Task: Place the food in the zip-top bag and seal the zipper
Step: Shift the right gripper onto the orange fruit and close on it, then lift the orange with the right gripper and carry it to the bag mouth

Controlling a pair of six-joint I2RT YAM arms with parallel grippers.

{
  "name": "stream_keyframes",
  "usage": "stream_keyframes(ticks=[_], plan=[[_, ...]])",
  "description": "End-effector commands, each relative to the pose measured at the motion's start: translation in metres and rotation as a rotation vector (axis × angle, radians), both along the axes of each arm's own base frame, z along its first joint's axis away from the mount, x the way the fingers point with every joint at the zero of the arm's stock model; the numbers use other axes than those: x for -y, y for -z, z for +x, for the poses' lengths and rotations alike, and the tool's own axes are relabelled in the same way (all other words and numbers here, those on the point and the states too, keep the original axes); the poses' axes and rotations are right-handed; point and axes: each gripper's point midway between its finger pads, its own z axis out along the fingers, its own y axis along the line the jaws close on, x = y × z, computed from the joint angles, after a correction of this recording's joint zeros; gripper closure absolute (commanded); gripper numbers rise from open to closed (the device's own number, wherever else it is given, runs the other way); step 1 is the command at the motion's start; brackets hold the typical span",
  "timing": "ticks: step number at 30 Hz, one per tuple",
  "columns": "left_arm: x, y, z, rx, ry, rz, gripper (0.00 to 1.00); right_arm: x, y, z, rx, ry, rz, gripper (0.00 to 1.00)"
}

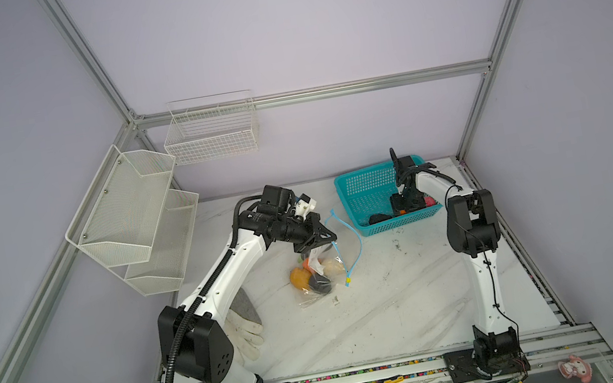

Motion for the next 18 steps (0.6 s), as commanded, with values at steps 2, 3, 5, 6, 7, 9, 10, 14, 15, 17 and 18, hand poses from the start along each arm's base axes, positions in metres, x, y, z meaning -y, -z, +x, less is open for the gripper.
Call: stream_keyframes(ticks=[2,3,5,6,7,9,10,14,15,17,18], plan=[[0.002,-0.009,0.001,0.032,0.025,-0.028,1.00,0.000,-0.003,-0.001,-0.022,0.003,-0.015,0.41],[0.002,-0.009,0.001,0.032,0.025,-0.028,1.00,-0.001,-0.008,0.002,-0.004,0.005,-0.007,0.42],[0.002,-0.010,0.001,0.036,0.025,-0.027,1.00,-0.003,-0.016,0.009,0.028,0.012,0.005,0.44],[0.002,-0.010,0.002,0.036,0.025,-0.027,1.00,-0.004,-0.020,0.012,0.040,0.016,0.009,0.45],[0.002,-0.010,0.002,0.036,0.023,-0.026,1.00,-0.005,-0.023,0.015,0.052,0.019,0.014,0.46],[0.002,-0.009,0.002,0.033,0.023,-0.024,1.00,-0.006,-0.032,0.023,0.087,0.026,0.028,0.48],[0.002,-0.008,0.002,0.031,0.024,-0.025,1.00,-0.009,-0.037,0.027,0.104,0.027,0.037,0.49],[0.002,-0.007,0.005,0.029,0.016,-0.024,1.00,-0.014,-0.061,0.039,0.175,0.034,0.074,0.50],[0.002,-0.007,0.005,0.029,0.016,-0.025,1.00,-0.016,-0.071,0.041,0.201,0.037,0.091,0.50],[0.002,-0.007,0.008,0.028,0.011,-0.022,1.00,-0.023,-0.093,0.045,0.261,0.034,0.129,0.50],[0.003,-0.007,0.009,0.028,0.009,-0.022,1.00,-0.025,-0.104,0.044,0.287,0.035,0.147,0.50]])
